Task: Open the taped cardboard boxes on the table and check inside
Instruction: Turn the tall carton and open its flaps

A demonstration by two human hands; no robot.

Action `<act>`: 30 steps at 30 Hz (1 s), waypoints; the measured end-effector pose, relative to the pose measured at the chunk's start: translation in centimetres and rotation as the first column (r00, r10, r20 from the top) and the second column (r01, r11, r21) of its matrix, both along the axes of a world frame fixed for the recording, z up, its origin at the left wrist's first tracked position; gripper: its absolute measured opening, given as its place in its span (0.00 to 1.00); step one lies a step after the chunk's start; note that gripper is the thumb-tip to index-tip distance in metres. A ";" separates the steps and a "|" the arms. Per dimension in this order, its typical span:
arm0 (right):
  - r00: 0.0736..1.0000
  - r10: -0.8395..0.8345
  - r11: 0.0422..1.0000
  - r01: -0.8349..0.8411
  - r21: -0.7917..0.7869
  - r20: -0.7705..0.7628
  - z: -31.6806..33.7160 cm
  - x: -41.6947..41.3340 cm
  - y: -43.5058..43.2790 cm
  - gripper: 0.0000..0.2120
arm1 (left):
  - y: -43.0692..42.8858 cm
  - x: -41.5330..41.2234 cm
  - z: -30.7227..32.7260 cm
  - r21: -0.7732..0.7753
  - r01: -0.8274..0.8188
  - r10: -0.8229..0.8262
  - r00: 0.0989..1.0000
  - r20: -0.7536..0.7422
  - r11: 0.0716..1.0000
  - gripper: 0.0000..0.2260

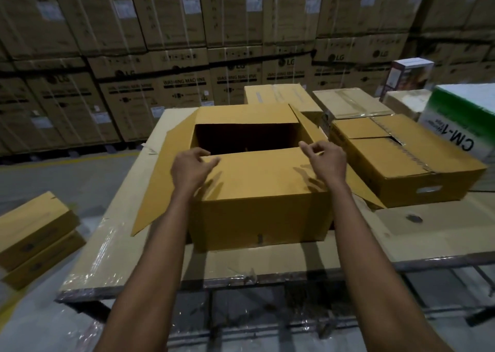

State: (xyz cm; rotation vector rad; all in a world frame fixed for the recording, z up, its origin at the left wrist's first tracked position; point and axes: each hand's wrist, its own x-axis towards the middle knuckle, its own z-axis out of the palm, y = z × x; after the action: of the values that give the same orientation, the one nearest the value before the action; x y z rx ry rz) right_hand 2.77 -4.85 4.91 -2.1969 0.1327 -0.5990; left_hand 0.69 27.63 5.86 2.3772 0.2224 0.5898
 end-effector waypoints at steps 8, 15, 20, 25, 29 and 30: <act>0.925 0.012 0.918 -0.161 -0.362 -0.380 -0.2 3.9 0.2 0.30 | -2.4 6.6 0.0 0.374 0.316 -0.114 0.874 -0.473 0.872 0.29; 0.916 0.054 0.974 -0.136 -0.181 -0.398 -1.0 4.3 -1.5 0.34 | -0.4 7.3 -0.5 0.363 0.272 -0.077 0.880 -0.469 0.891 0.22; 0.934 0.089 0.990 -0.121 -0.070 -0.347 -1.8 4.2 -1.9 0.31 | 1.5 7.2 -1.0 0.355 0.210 0.001 0.860 -0.510 0.911 0.24; 0.968 0.117 0.992 -0.104 0.066 -0.221 -1.3 3.9 -2.5 0.32 | 2.5 7.6 0.7 -0.022 0.011 -0.015 0.985 -0.173 1.000 0.12; 0.996 0.058 0.890 -0.082 0.448 0.068 1.8 2.2 -2.8 0.29 | 3.6 5.8 3.8 -0.693 0.025 0.080 0.990 0.119 0.721 0.16; 0.991 0.057 0.839 -0.113 0.532 0.120 2.7 1.5 -3.2 0.29 | 3.9 4.8 4.4 -0.787 0.086 0.074 0.984 0.165 0.611 0.15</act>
State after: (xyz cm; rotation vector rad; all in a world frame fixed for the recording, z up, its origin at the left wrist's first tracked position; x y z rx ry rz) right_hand 4.31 -8.01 7.59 -1.6130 0.1311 -0.5406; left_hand 5.51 31.48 10.29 1.4337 0.3158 0.5450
